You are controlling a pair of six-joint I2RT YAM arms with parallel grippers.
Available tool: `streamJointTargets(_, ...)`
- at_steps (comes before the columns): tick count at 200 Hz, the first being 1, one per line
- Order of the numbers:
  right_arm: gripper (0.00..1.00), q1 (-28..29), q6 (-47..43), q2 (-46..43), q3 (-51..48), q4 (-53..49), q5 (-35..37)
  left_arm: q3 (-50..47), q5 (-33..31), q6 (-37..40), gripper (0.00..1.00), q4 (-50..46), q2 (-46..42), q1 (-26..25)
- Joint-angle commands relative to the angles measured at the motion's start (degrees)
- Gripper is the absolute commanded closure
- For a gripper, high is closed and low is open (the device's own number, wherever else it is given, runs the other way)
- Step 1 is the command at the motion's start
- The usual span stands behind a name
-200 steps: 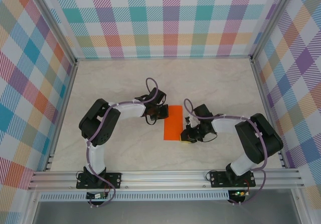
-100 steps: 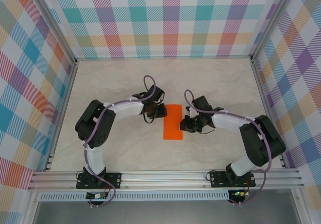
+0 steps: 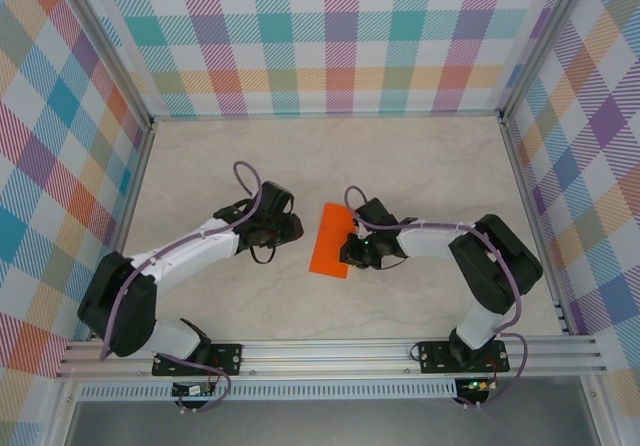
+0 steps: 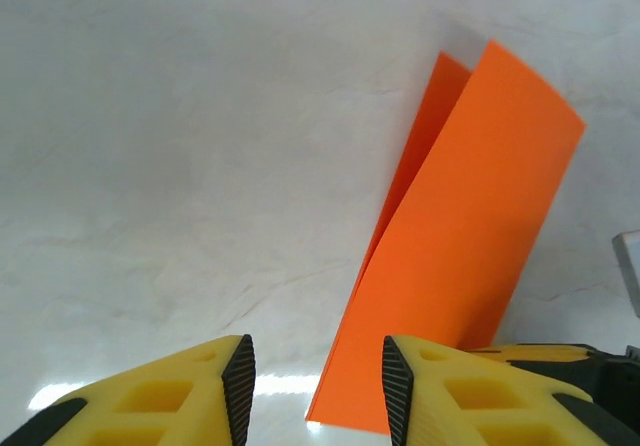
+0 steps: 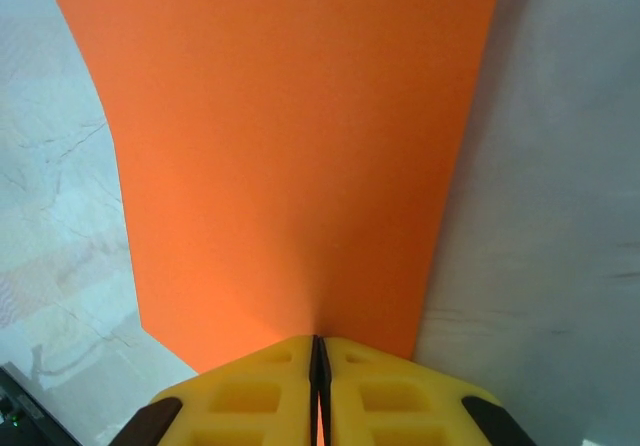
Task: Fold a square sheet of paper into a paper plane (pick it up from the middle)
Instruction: Move the square sheet of paper to the center of the table, then first fold in half a square sheet of paper at the center of the table.
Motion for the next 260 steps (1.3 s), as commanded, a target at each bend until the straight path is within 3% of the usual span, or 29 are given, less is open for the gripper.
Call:
streamJointTargets(1,0.88,5.19,9.12,3.50,0.74,0.19,2.95,-4.40,-1.23,-5.17,0.60,-0.56,-5.80,0.29)
streamJointTargets(26,0.89,6.02,8.71,2.97,3.91,1.96,2.58,-10.23,2.41,-7.91,0.64,4.55,-10.21,0.28)
streamJointTargets(52,0.90,5.34,0.42,-0.17,6.59,-1.26,4.20,-13.32,7.76,-9.67,0.79,11.30,-11.49,-0.70)
streamJointTargets(108,0.94,-3.01,-10.21,-0.33,5.66,-0.96,-5.76,-14.00,10.50,-13.51,1.00,21.42,-5.64,-5.86)
streamJointTargets(155,0.96,-4.61,-14.51,6.67,9.78,0.30,-12.44,-10.36,8.50,-14.64,1.00,23.61,2.99,-10.57)
streamJointTargets(260,0.96,-5.14,-15.81,9.21,10.05,0.03,-12.33,-6.07,10.15,-15.00,1.00,26.85,13.28,-13.32)
